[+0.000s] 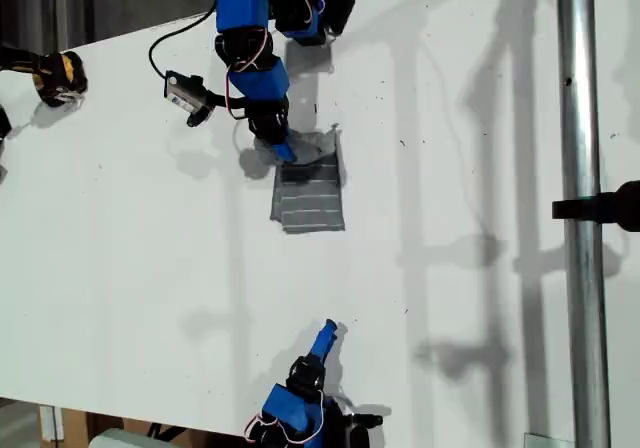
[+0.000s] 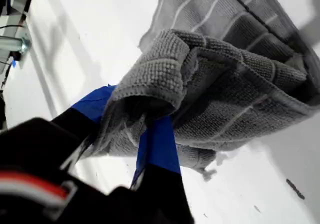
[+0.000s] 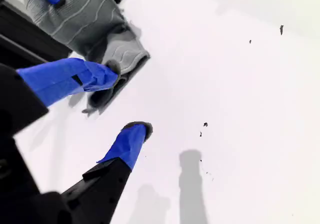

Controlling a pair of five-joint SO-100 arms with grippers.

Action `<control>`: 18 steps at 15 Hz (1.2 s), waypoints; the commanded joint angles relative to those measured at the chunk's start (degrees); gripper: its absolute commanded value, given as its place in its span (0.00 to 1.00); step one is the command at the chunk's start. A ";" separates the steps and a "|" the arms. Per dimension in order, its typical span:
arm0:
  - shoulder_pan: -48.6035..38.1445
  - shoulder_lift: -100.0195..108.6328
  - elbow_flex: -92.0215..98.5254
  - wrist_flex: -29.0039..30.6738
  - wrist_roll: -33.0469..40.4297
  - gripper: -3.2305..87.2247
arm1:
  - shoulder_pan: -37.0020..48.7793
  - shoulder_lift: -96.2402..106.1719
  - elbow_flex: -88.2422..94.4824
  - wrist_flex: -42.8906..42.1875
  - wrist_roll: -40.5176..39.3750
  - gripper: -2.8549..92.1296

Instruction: Grasp corners of a towel and fold twice.

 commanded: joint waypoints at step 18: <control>0.79 0.44 -0.62 0.18 -3.25 0.24 | 2.20 -37.09 -55.46 17.40 -9.93 0.35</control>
